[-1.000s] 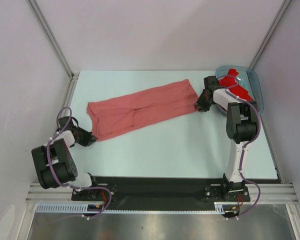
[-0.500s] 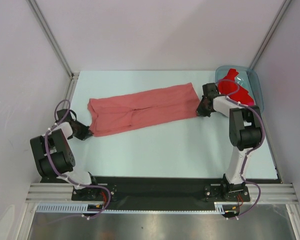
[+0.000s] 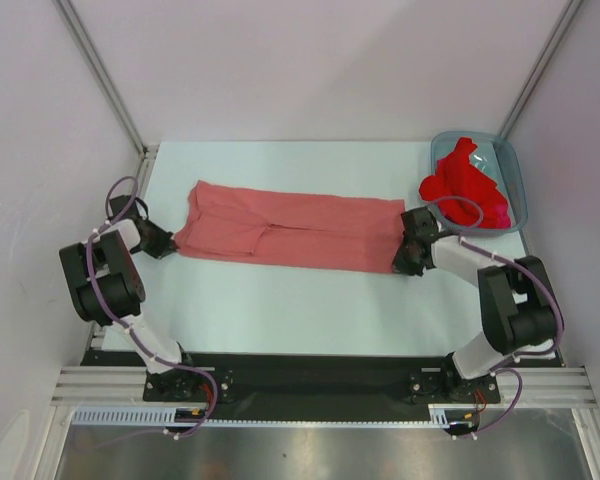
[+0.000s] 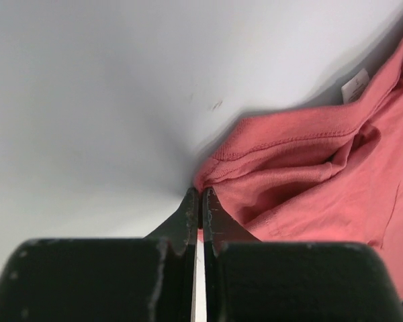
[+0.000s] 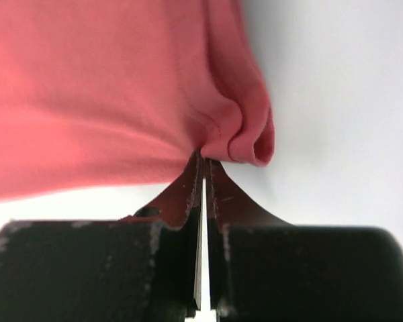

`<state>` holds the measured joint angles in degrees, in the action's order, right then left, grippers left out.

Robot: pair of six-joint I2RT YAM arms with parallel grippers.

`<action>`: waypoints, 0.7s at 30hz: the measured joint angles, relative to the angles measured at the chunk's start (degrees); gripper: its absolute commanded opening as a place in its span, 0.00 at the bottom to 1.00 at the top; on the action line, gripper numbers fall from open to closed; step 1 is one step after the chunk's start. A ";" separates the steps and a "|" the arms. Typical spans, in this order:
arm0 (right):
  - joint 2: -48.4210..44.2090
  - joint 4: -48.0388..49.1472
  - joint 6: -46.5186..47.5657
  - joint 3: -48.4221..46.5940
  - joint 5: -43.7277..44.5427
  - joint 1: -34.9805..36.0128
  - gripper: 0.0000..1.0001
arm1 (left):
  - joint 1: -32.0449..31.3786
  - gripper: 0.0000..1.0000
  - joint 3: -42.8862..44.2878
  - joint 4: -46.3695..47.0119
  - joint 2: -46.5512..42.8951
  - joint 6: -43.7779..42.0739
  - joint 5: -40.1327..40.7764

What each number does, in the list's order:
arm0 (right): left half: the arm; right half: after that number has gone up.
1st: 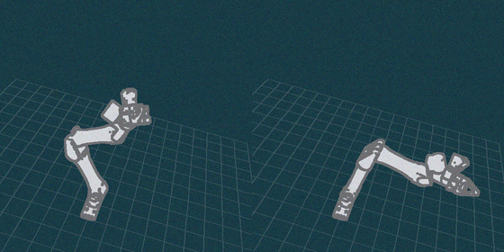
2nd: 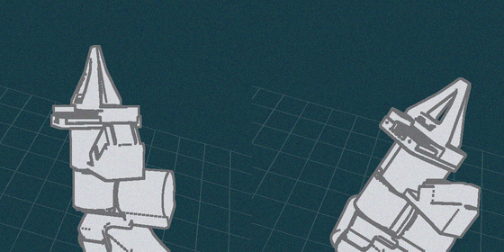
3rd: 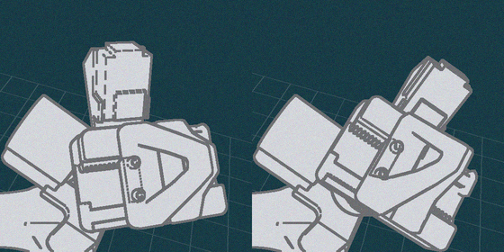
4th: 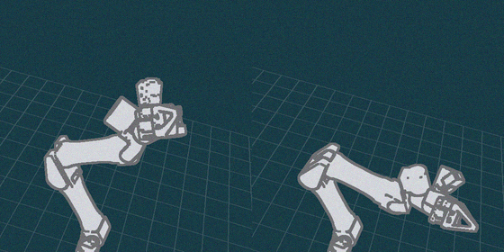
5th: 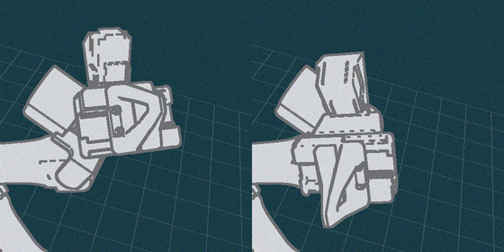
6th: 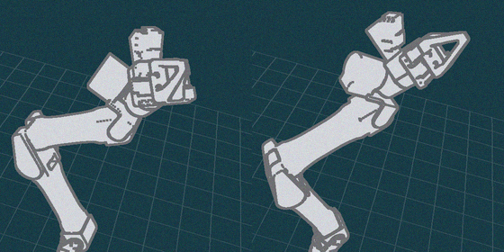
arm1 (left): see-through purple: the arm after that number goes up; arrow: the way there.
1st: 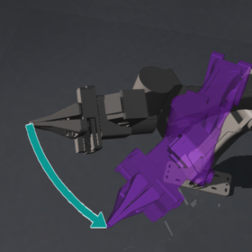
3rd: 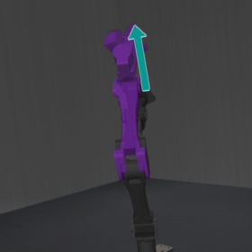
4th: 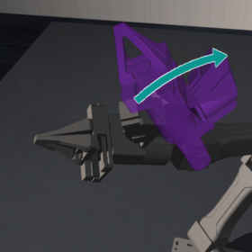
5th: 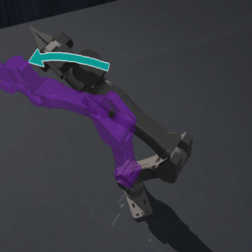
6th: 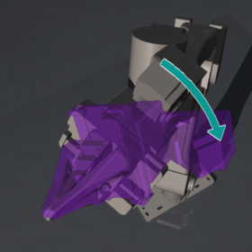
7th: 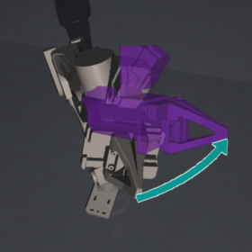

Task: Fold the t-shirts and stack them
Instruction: Fold the tshirt

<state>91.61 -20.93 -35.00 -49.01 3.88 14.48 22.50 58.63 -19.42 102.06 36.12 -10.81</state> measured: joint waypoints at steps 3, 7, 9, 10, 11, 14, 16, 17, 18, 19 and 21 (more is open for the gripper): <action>-5.62 -1.51 -3.76 5.35 0.22 4.57 0.00 | -0.22 0.00 3.17 0.31 2.51 -0.22 0.24; -12.70 -2.51 -11.56 11.87 0.07 13.18 0.00 | -0.31 0.00 7.48 0.44 5.68 -0.81 1.16; -15.47 -2.82 -15.34 14.29 -0.50 17.44 0.03 | -0.33 0.01 9.66 0.20 7.21 -1.51 1.73; -16.65 -3.10 -17.11 15.21 -1.03 19.61 0.09 | -0.37 0.03 10.69 -0.09 7.89 -1.77 1.95; -17.51 -3.61 -18.62 15.80 -1.36 21.46 0.14 | -0.39 0.16 11.58 -0.24 8.46 -2.12 2.12; -19.08 -6.03 -20.90 16.15 -1.95 24.74 0.32 | -0.48 0.29 12.39 -0.13 8.98 -3.15 2.75; -20.44 -9.18 -20.74 16.04 -1.97 25.44 0.43 | -0.50 0.40 12.50 0.20 8.92 -3.48 3.43; -21.16 -11.39 -20.20 15.76 -1.77 25.49 0.45 | -0.50 0.48 12.50 0.61 8.72 -3.74 3.58; -21.90 -13.49 -19.50 15.37 -1.70 25.53 0.52 | -0.52 0.52 12.33 0.81 8.35 -4.00 4.26; -22.32 -15.23 -18.86 14.80 -1.55 25.53 0.54 | -0.52 0.54 11.98 0.87 7.78 -4.26 4.57; -22.69 -19.47 -16.98 11.98 -0.74 25.55 0.62 | -0.52 0.58 10.32 0.85 6.16 -4.70 5.38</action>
<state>68.93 -40.40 -51.99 -37.04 3.14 40.03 21.98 68.95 -18.57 108.22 31.42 -5.43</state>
